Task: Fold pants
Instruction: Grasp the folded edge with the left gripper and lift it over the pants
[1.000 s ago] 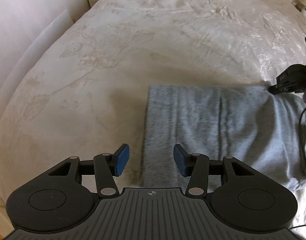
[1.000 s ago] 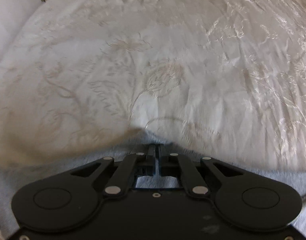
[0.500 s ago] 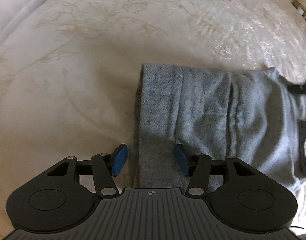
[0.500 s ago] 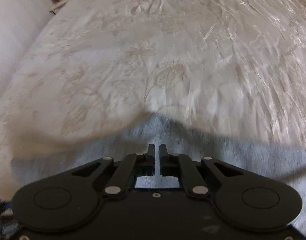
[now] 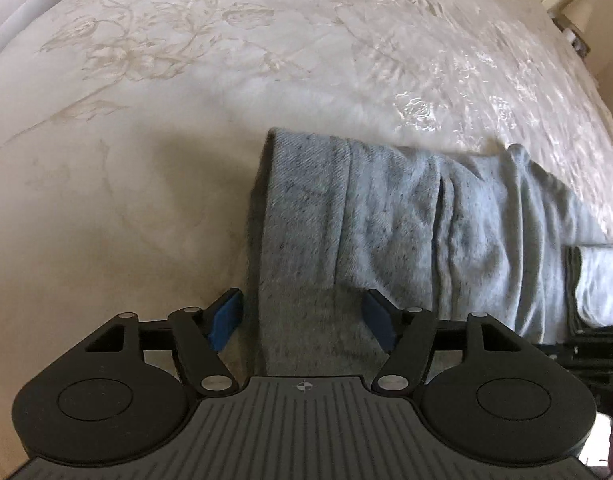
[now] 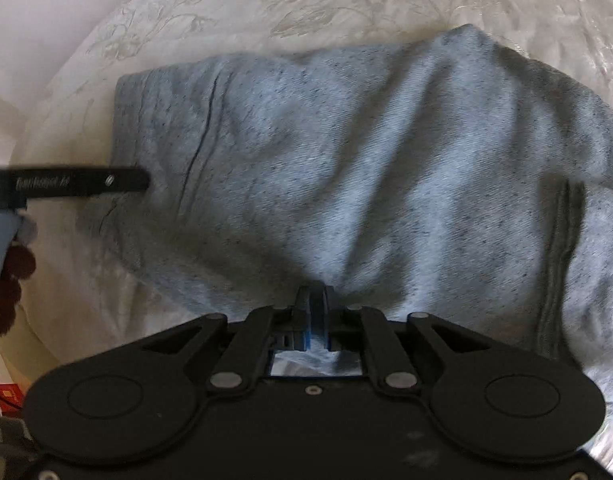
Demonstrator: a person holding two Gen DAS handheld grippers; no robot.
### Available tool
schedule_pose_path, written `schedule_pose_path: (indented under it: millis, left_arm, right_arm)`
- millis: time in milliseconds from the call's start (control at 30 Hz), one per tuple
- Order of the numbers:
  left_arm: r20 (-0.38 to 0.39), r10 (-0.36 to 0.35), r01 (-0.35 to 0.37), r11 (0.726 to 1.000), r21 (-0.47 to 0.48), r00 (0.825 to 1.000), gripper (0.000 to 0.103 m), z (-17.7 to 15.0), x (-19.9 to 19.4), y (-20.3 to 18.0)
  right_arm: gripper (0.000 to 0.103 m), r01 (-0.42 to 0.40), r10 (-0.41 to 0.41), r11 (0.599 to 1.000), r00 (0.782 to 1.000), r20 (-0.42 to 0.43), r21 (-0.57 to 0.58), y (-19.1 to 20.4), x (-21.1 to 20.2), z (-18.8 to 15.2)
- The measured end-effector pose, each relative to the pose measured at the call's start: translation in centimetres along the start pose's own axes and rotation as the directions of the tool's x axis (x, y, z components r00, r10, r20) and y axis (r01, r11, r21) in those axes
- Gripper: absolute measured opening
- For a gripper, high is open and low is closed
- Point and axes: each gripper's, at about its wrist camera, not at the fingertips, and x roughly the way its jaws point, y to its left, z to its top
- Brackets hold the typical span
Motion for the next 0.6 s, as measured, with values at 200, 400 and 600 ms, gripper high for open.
schedule_pose_path:
  millis: [200,400,600]
  left_arm:
    - [-0.024,-0.02,0.02,1.0,0.005,0.999,0.085,1.0,2.5,-0.6]
    - [-0.038,-0.077,0.076,0.996,-0.047,0.996,0.046,1.6,3.0,-1.1]
    - [0.015,-0.054,0.055,0.998,-0.036,0.998,0.026,1.6,-0.8,-2.7]
  right_arm:
    - [0.01,-0.015,0.015,1.0,1.0,0.003,0.009,0.8,-0.1,0.5]
    - [0.01,-0.004,0.004,1.0,1.0,0.011,0.0,1.2,-0.6,0.0]
    - [0.009,0.004,-0.004,1.0,1.0,0.019,-0.011,1.9,-1.3,-1.1]
